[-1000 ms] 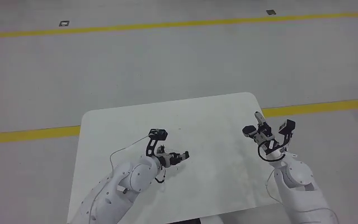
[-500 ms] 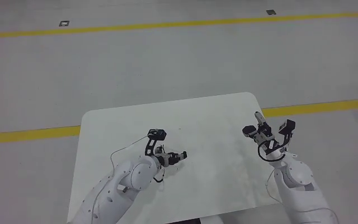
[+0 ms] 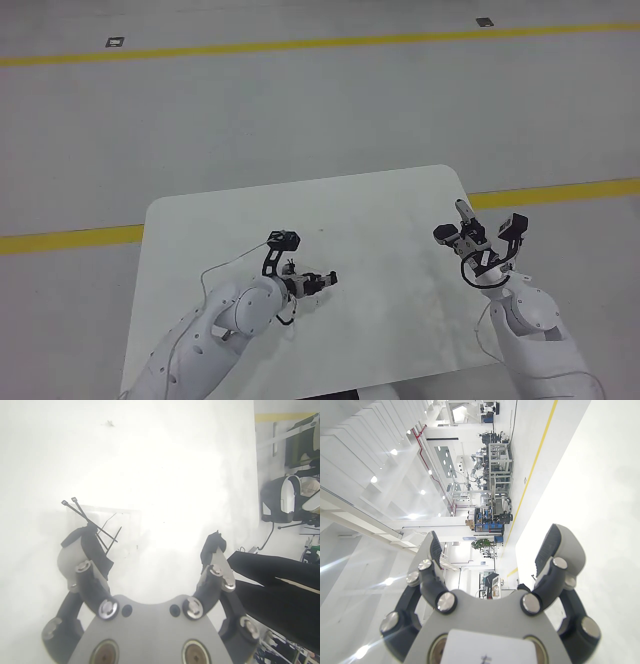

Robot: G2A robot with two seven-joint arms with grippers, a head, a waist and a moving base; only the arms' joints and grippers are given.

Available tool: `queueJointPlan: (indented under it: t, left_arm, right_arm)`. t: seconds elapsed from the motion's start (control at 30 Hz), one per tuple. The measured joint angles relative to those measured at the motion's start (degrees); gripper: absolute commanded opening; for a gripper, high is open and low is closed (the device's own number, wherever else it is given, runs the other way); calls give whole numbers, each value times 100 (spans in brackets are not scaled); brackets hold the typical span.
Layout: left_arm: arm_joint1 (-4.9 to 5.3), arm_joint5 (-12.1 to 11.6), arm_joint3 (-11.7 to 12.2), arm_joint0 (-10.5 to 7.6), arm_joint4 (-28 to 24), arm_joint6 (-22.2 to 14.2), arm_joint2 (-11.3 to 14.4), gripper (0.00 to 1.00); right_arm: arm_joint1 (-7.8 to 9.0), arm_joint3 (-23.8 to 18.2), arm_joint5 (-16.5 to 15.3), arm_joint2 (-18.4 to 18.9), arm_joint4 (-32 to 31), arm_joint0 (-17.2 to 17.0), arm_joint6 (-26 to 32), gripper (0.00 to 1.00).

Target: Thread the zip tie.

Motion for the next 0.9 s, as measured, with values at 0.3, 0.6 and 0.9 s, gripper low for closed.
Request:
queueJointPlan:
  t: [0.3,0.6,0.9]
  left_arm:
    - [-26,13,143,-98,78,-133,-50,19]
    - [-87,13,313,-104,750,-539,-140,16]
    - [-247,13,454,-66,1325,-834,-244,13]
  right_arm:
    - [0,0,0,0,0,0,0,100]
    - [0,0,0,0,0,0,0,100]
    - [0,0,0,0,0,0,0,100]
